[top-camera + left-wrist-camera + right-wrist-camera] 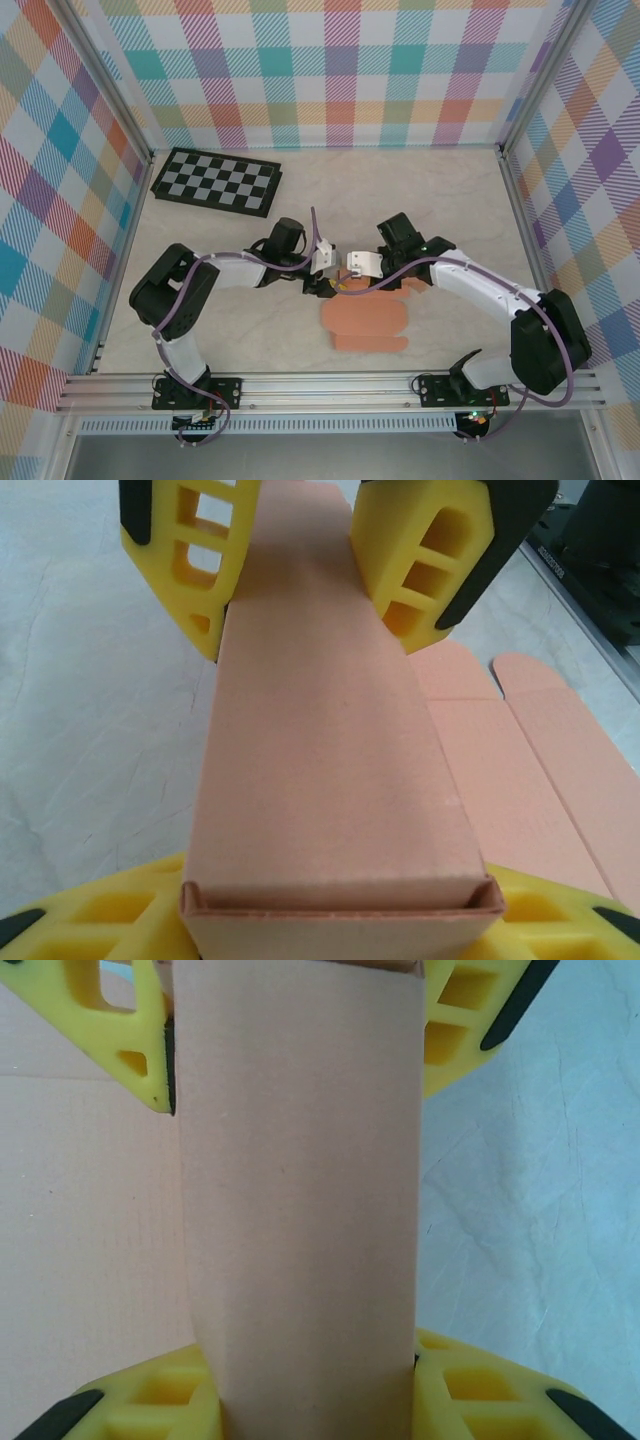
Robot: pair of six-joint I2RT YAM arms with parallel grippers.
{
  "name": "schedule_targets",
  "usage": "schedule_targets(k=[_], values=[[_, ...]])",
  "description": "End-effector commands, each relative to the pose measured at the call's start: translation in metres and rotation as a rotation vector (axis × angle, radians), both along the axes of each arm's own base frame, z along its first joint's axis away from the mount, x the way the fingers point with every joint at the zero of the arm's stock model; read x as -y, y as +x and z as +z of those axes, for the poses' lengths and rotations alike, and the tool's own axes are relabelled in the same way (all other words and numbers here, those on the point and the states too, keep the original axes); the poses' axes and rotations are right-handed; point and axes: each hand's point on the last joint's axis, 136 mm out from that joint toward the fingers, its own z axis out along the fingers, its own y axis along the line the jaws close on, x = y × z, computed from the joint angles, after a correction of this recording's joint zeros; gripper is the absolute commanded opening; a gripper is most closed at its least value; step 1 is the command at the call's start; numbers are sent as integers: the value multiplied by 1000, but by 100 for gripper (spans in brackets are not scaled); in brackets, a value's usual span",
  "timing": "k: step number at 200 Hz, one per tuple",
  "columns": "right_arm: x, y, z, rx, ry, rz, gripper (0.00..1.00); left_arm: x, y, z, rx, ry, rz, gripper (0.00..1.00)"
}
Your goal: Fold the paper box
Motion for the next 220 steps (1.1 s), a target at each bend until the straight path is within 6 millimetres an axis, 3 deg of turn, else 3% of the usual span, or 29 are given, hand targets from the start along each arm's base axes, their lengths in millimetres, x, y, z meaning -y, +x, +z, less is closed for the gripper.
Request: schedule_targets(k=[1,23,37,63,101,142,163,183,220], values=[[-9,-13,4,-33,57,46,34,10,5,3,29,-33,-16,52],[-8,-13,5,-29,55,48,34,11,2,1,38,-28,-28,51],[-9,-13,5,-31,58,47,34,11,2,1,44,-29,-21,43],[-11,-11,5,-39,63,40,34,16,6,3,65,-53,17,42],[-12,-8,6,-40,63,28,34,25,10,-2,103,-43,73,30],[-9,-6,5,-18,52,-4,36,21,19,0,123,-66,157,30],[-6,-7,5,-7,56,-12,44,20,16,6,115,-90,163,30],[-8,-8,16,5,97,-25,48,19,14,12,97,-94,166,30],[-8,-5,69,51,297,-93,62,12,27,36,-6,-113,248,29]])
